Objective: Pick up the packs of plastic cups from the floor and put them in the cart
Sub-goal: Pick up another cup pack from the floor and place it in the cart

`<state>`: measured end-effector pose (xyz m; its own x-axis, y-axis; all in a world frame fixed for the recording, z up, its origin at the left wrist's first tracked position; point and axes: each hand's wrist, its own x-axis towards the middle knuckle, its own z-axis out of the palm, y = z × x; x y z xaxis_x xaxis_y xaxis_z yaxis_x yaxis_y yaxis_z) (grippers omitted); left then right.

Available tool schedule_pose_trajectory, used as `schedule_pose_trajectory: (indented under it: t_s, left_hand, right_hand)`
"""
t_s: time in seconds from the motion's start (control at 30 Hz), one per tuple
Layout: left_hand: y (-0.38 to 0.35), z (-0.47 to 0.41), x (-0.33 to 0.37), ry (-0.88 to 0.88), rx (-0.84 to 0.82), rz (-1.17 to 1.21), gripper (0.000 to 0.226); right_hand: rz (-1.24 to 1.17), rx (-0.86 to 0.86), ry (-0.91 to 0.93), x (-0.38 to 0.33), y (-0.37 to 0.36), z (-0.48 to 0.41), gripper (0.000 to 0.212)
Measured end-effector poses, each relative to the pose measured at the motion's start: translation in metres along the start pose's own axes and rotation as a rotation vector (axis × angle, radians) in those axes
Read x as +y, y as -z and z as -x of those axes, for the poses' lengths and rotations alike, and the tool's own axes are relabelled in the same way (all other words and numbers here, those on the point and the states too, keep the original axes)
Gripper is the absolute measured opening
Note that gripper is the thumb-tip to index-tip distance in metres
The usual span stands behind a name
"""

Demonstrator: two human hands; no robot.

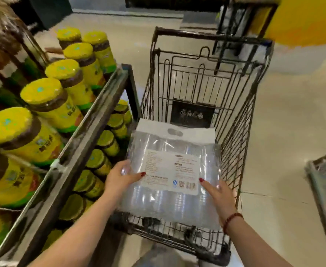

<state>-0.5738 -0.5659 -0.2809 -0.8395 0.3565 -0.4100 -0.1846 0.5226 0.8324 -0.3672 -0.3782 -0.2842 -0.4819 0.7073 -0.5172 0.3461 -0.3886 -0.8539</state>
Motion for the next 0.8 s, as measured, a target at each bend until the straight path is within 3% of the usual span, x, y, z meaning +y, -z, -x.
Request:
schedule_pose_trajectory:
  t_s: [0.03, 0.13, 0.3, 0.53, 0.67, 0.8]
  left_hand:
    - [-0.003, -0.005, -0.005, 0.010, -0.016, -0.042, 0.082]
    - [-0.011, -0.015, -0.023, 0.053, -0.077, -0.137, 0.072]
    - [-0.030, -0.022, -0.044, 0.132, -0.131, -0.226, 0.053]
    - [-0.048, -0.022, -0.062, 0.150, -0.137, -0.330, 0.051]
    - [-0.053, -0.029, -0.070, 0.147, -0.170, -0.363, 0.040]
    - [-0.053, -0.035, -0.077, 0.185, -0.154, -0.359, 0.045]
  right_hand:
    - [0.012, 0.019, -0.014, 0.009, 0.001, -0.002, 0.066]
    - [0.080, 0.030, -0.047, 0.024, 0.003, 0.001, 0.034]
    - [0.147, 0.043, -0.107, 0.045, -0.004, -0.004, 0.025]
    - [0.173, 0.073, -0.226, 0.076, -0.011, -0.017, 0.028]
    - [0.172, 0.080, -0.266, 0.088, -0.011, -0.017, 0.060]
    - [0.265, 0.061, -0.310, 0.096, -0.012, -0.028, 0.054]
